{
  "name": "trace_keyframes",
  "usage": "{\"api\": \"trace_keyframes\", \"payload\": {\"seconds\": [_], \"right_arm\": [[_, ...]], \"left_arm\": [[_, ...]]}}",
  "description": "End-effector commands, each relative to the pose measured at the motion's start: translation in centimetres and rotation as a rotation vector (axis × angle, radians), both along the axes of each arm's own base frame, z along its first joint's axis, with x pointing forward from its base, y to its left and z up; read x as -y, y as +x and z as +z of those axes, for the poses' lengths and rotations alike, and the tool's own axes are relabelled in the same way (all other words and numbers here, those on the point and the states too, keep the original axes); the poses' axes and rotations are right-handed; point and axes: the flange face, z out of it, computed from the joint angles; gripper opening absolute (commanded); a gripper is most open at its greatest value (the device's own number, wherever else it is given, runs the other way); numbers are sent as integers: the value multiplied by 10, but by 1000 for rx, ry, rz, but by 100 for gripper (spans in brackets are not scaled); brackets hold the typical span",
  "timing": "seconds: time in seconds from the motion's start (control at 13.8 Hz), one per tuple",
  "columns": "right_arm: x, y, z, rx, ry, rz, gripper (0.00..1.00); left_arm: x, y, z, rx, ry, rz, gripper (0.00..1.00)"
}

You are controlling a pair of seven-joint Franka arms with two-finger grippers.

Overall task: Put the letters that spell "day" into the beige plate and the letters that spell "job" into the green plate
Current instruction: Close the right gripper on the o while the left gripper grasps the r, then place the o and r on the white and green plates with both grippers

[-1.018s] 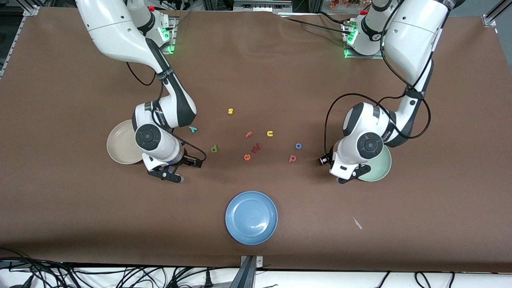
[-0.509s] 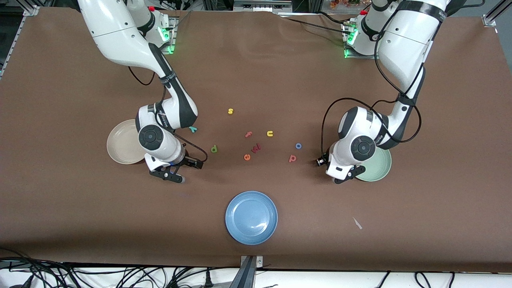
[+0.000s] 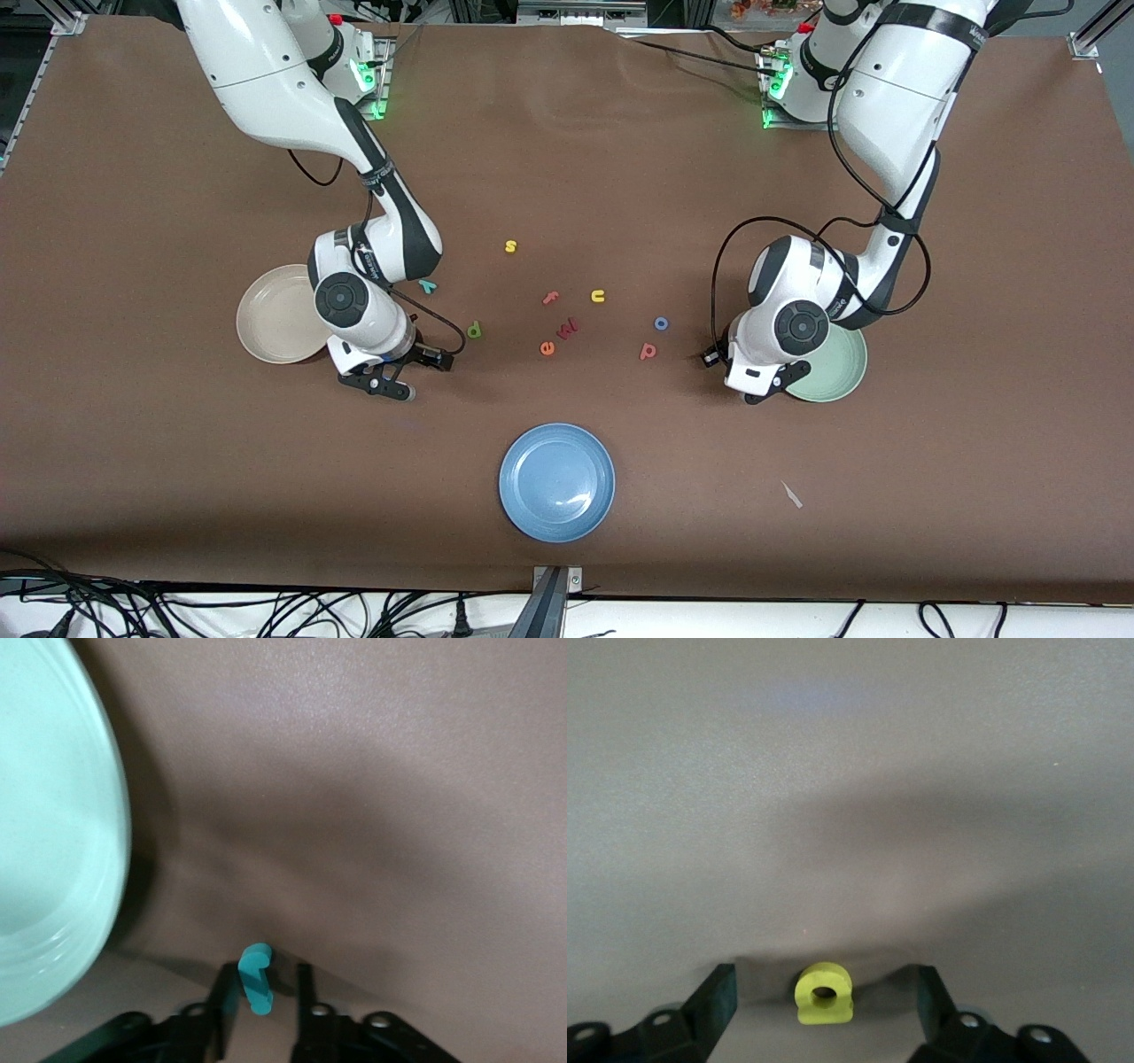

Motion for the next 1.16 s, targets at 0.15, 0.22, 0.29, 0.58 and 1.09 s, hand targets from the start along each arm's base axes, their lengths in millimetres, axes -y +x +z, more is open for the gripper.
{"api": "trace_keyframes", "payload": {"seconds": [0.15,0.22,0.29,0.58,1.09], "right_arm": [[-2,-6,0,-4,10,-10,68],[0,-8,0,-6,8,-10,66],[1,-9,-1,-9,7,-9,65],[0,-10,0,-13,7,-7,48],[0,-9,0,-16,6,-12,16]], "left_arm": [[-2,2,7,11,23,6,0],[-3,3,18,11,24,6,0],[-4,3,27,-6,30,3,0],[-11,3,74,-38,49,-14,0],[-81,14,75,-106,139,-216,0]]}}
